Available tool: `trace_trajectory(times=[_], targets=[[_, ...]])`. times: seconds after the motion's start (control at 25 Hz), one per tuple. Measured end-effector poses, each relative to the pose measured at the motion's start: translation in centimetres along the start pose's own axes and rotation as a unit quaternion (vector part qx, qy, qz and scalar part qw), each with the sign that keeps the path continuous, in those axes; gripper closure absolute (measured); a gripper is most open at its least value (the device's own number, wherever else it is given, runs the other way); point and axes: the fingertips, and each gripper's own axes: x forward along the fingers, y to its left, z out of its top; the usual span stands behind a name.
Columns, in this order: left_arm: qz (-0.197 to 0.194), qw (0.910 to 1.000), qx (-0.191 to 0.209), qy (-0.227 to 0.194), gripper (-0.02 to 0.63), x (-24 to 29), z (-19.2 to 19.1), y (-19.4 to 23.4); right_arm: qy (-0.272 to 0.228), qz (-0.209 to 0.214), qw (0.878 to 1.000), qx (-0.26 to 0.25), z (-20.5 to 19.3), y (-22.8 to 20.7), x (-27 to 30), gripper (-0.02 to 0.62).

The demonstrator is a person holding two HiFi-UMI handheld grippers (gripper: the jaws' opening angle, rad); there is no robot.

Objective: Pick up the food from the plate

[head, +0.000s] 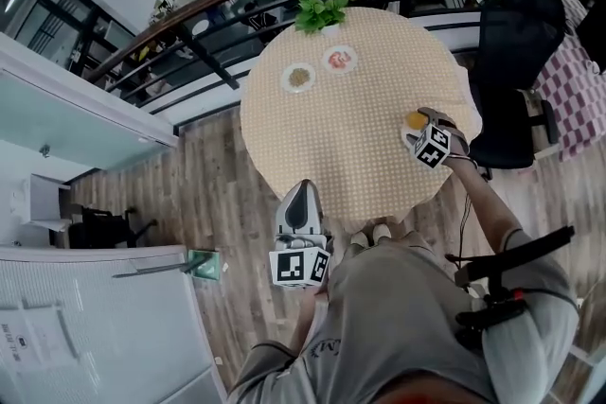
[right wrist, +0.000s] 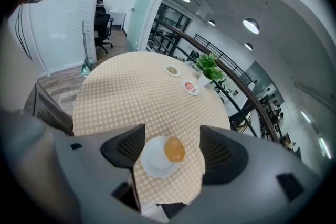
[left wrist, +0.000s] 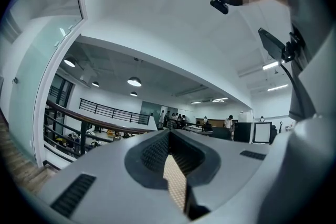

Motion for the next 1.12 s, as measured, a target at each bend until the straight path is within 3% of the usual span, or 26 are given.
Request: trace_trajectory(times=[0.16,0.44,1.12], targets=[[0.002,1.0000,0.003,-0.002,0.595,-0.1,0.5,-0.1,0.032,0.010,0.999,-0.021,-2.3,-0.2,3.7,0.282],[0.013,0.9999,0.008,0.005,0.595,-0.5,0.8,0.3,0.071,0.025,0.997,-0.010,-6.3,-1.4,10.1,0.282],[0.068,0.9973,0.017,0.024,0.595,-2.0,0.2,2.5,0.147,0.061,0.987,-0.011,-13.1,-1.9,17.9,0.282]])
